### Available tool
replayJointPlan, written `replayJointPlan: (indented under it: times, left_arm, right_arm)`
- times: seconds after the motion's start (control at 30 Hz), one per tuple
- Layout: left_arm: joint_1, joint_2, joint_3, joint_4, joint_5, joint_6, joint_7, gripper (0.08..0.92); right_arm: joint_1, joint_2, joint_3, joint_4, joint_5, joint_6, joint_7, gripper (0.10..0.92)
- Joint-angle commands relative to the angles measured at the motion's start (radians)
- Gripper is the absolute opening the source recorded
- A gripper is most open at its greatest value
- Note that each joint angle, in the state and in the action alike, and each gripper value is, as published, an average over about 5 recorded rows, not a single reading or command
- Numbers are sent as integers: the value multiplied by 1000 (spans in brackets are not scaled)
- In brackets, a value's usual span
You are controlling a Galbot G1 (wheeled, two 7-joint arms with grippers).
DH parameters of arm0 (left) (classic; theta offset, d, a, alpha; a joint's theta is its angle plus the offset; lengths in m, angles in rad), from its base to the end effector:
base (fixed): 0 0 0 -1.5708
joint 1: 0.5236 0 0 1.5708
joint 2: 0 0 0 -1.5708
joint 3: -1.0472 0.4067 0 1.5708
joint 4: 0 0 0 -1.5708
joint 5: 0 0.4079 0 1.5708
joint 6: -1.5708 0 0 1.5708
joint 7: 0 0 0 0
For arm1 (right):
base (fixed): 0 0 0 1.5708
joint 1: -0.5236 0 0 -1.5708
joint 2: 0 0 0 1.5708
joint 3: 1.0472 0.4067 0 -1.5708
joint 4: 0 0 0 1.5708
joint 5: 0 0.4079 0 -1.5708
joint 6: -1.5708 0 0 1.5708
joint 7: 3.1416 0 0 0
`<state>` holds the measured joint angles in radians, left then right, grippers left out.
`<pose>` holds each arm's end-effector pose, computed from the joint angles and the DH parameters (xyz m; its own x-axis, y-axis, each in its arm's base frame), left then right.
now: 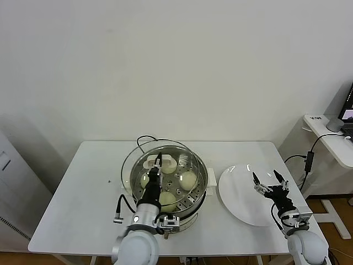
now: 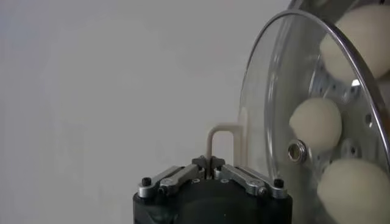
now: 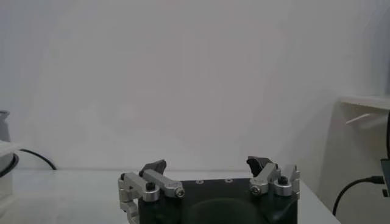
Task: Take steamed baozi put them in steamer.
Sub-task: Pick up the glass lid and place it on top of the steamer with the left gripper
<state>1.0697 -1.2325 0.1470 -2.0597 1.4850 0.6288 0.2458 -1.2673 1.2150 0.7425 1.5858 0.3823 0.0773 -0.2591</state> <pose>0.2758 -0.1397 -0.2835 -0.9915 0.1185 -0.0539 -0.0522 0.0174 0.9985 0.3133 -0.2226 -0.4232 -0.9970 -0.0588 0.0495 -0.0587 0.9983 0.0029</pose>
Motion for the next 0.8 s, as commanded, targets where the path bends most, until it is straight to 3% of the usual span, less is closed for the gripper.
replayJointPlan:
  times: [0.03,0.8]
  left_arm:
    - [-24,-42,61,51,36,6,-5,101]
    - [-14,-41,55,91,31,-5,-25,101]
  right_arm:
    - [2,1,2,-4,-1,1,-1,823]
    - [8,11,2,-19,-7,4,-5,823]
